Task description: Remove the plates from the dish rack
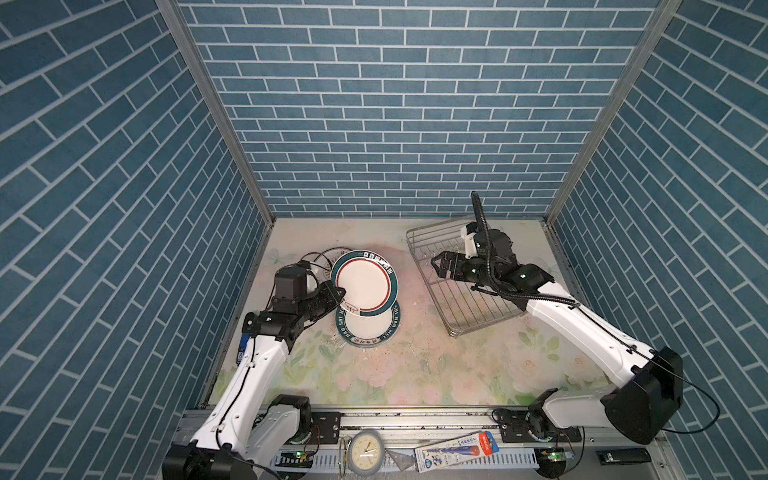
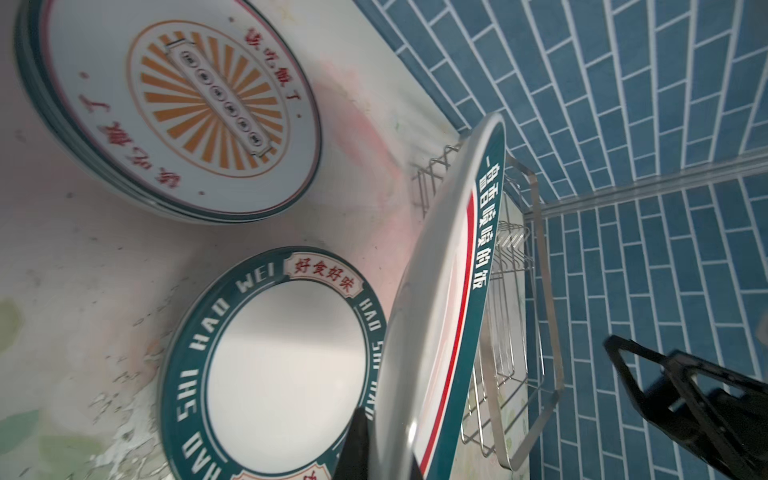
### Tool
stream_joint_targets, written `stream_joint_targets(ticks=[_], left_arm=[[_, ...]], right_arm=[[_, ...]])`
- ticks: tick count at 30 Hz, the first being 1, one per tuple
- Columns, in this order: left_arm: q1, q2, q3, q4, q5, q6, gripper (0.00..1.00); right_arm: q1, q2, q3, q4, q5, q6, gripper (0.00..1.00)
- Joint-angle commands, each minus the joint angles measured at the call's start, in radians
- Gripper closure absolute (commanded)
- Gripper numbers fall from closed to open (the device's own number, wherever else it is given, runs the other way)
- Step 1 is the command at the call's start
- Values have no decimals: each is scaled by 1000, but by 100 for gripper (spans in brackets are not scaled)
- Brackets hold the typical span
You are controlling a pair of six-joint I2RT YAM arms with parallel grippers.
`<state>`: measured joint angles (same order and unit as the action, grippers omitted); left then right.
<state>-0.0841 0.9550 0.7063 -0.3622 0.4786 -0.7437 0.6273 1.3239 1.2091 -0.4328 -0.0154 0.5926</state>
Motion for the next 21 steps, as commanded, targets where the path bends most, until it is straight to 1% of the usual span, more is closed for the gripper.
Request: stream_joint_targets(ticks=[1, 6, 9, 13, 15, 19, 21], left_arm=[[29, 8, -52, -12, 67, 0, 100], [32, 27, -78, -21, 69, -3, 100], [32, 35, -91, -28, 67, 3, 100], [32, 80, -105, -20, 77, 15, 100], [32, 103, -122, 14, 103, 8, 100], [32, 131, -126, 7, 98, 25, 100], [32, 131, -126, 5, 91, 28, 100]], right_arm=[[-18, -49, 28, -164, 143, -91, 1], [-52, -97, 12, -211, 169, -106, 1], [-70, -119, -3, -221, 159, -112, 1], [-83, -127, -26, -218, 133, -114, 1], [-88, -126, -33, -216, 119, -113, 1], [-108, -128, -54, -197, 60, -111, 1], [-116, -131, -58, -196, 54, -110, 1]])
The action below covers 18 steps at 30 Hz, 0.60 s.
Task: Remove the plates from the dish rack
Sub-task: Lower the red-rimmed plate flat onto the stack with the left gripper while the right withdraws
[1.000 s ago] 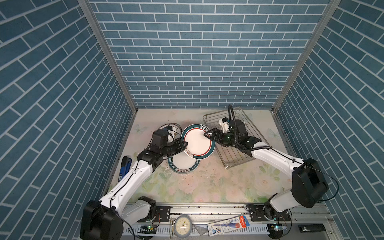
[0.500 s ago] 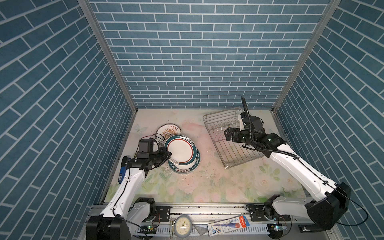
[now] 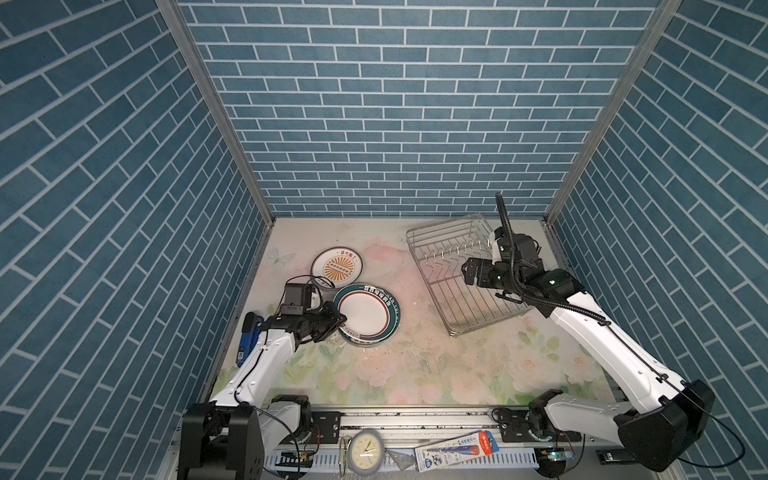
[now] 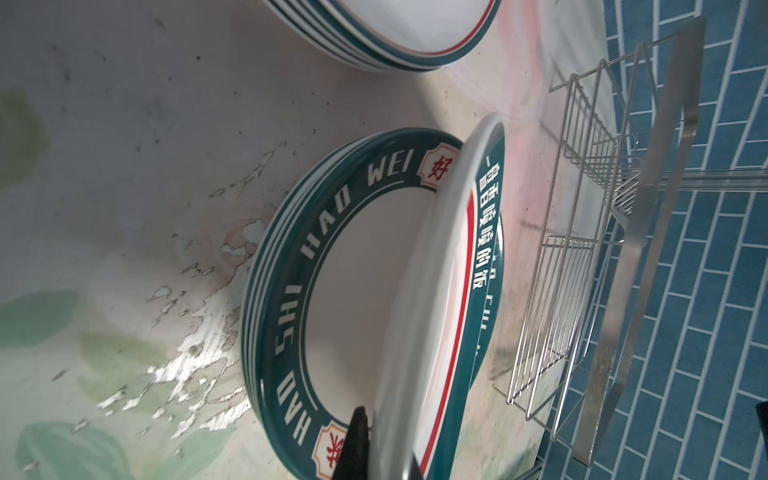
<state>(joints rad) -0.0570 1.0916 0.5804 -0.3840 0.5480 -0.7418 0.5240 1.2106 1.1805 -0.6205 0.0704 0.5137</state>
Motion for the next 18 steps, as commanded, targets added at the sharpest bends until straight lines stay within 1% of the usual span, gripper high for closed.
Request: stream_joint_targets(ticks=[1, 5, 7, 8, 11, 15, 18], left_arm=[[4, -6, 2, 23, 18, 28, 100], [5, 3, 0, 7, 3, 39, 84], [5, 13, 2, -2, 0, 48, 72], [5, 23, 2, -4, -2, 48, 68], [5, 40, 5, -8, -13, 54, 64], [0, 51, 23, -45, -46, 73, 58], [-2, 54, 34, -82, -83, 90, 51]], right_arm=[[-17, -20, -35, -6, -36, -32, 1], [-30, -32, -45, -1, -55, -36, 1], [-31, -34, -47, 1, -64, -40, 1], [-31, -34, -51, 7, -71, -42, 1], [-32, -33, -64, 32, -125, -42, 1], [-33, -21, -65, 38, -139, -43, 1], [-33, -19, -74, 53, -152, -44, 1]])
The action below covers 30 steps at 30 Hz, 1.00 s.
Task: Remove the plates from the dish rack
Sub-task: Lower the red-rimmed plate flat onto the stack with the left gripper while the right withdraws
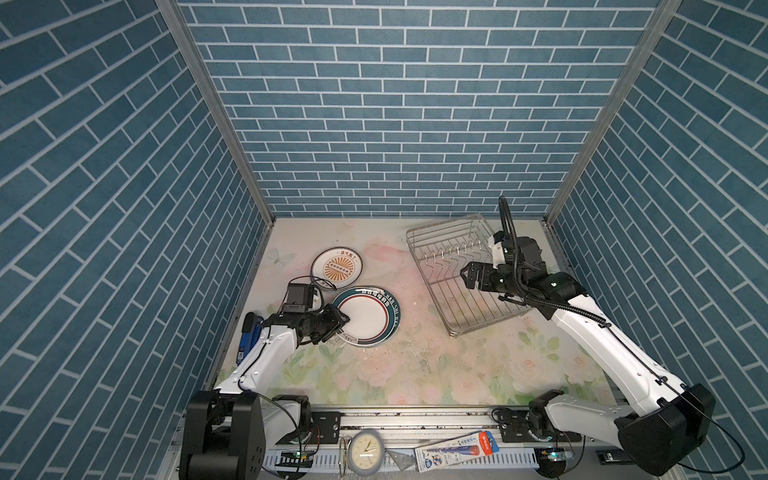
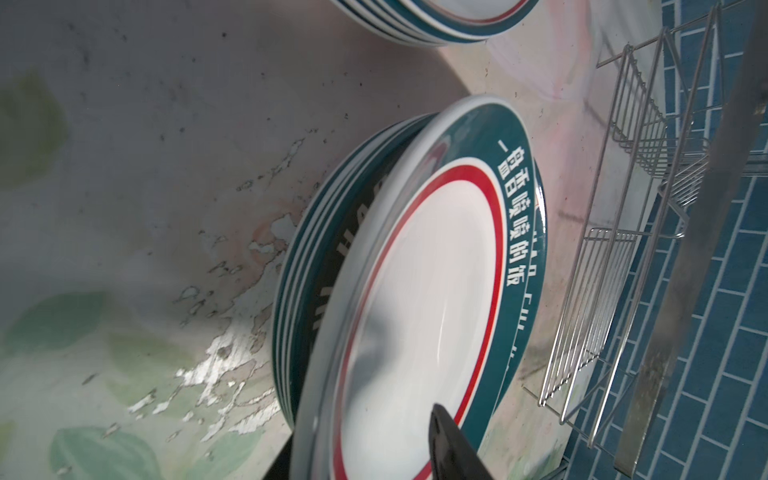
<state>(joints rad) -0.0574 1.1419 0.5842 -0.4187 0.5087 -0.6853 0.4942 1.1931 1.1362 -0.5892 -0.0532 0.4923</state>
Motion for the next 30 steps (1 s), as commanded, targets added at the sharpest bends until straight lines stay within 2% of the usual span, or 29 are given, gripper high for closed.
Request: stream_joint_targets(ticks=[1, 10, 14, 30], left_arm=[[-4, 6, 37, -61, -57, 42, 51], [-46, 82, 103, -83, -97, 64, 50], [-74, 106, 142, -114, -148, 72, 48], [-128, 183, 194, -162, -214, 101, 37]], right_arm=[[-3, 0, -32, 28, -28, -23, 1], [-3, 0, -36, 36, -70, -30, 1], [-3, -1, -34, 24, -65, -42, 1], [-11, -23, -40, 12, -57, -65, 1]])
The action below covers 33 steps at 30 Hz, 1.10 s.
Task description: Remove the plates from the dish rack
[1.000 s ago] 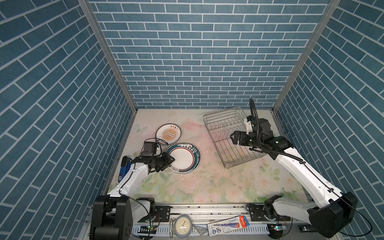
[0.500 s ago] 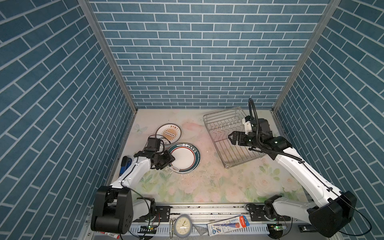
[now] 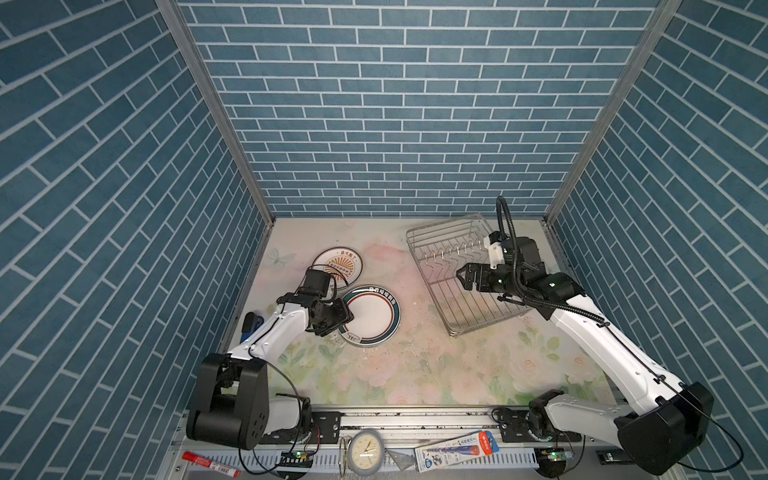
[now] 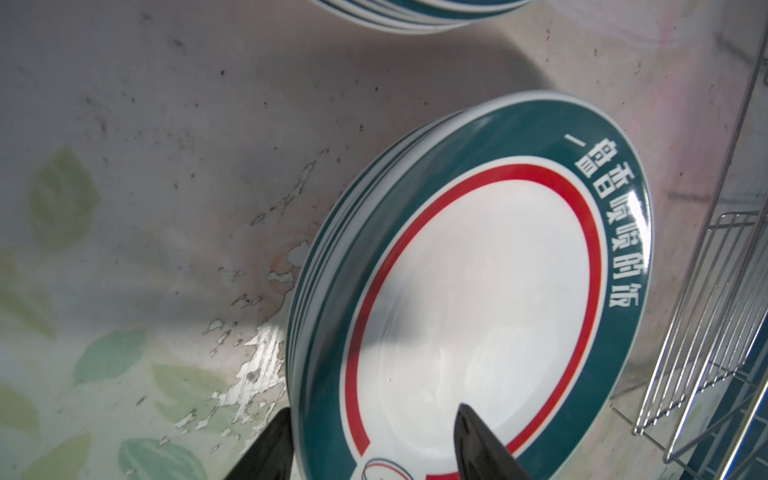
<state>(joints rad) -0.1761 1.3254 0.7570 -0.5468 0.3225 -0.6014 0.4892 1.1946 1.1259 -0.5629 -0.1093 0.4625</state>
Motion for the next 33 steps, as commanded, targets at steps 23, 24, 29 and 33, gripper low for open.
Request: stream_joint_targets(ticks=[23, 24, 29, 33], left_arm=[[-10, -410, -103, 304, -682, 260, 1], [-10, -407, -142, 381, -677, 292, 1], [-10, -346, -295, 725, -734, 422, 1], [-8, -277, -339, 873, -749, 564, 1]], right_arm=[[-180, -146, -351, 633, 876, -350, 1], [-197, -117, -348, 632, 853, -355, 1], [-279, 23, -387, 727, 736, -372, 1], [-324, 90, -486, 911, 645, -371, 1]])
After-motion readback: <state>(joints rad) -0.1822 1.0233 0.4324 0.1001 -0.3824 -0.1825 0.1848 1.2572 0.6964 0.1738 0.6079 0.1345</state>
